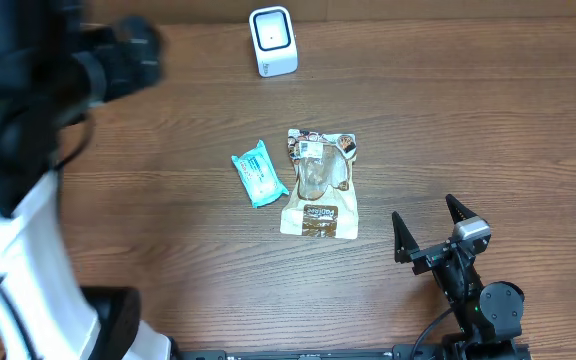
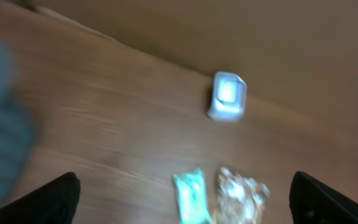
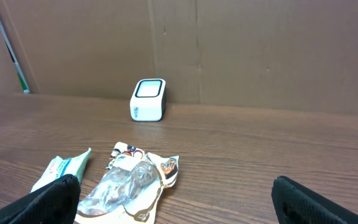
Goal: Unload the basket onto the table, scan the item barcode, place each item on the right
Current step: 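Carry the mushroom bag out and place it beside the teal packet, then reach the left gripper into the basket and grasp the green-lidded jar, then lift the green-lidded jar out and move it toward the table center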
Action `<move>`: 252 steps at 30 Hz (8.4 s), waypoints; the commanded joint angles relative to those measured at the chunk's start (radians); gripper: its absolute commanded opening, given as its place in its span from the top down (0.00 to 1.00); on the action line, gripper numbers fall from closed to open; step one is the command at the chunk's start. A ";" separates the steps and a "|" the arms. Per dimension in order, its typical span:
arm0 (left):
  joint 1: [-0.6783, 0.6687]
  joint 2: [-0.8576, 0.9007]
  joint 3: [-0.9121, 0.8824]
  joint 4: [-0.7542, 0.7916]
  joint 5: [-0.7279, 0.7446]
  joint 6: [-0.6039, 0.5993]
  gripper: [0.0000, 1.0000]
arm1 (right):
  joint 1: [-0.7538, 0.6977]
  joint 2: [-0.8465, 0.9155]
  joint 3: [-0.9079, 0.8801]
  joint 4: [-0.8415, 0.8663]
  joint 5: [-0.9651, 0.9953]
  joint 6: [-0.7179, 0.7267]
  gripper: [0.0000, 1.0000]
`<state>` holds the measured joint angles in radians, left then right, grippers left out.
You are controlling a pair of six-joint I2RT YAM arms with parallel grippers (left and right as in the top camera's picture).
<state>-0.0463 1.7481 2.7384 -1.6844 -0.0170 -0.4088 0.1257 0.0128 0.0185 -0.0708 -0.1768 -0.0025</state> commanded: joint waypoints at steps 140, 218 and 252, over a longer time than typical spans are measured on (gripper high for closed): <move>1.068 0.096 -1.064 0.401 -0.169 0.048 0.00 | -0.003 -0.010 -0.010 0.005 0.000 0.003 0.00; 1.047 0.092 -1.484 0.974 -0.039 0.131 0.46 | -0.003 -0.010 -0.010 0.005 0.001 0.003 0.00; 0.880 -0.005 -0.542 0.597 1.310 -0.138 0.68 | -0.003 -0.010 -0.010 0.005 0.000 0.003 0.00</move>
<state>0.9092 1.8244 2.1506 -1.0859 1.1561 -0.5224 0.1257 0.0128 0.0185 -0.0708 -0.1768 -0.0025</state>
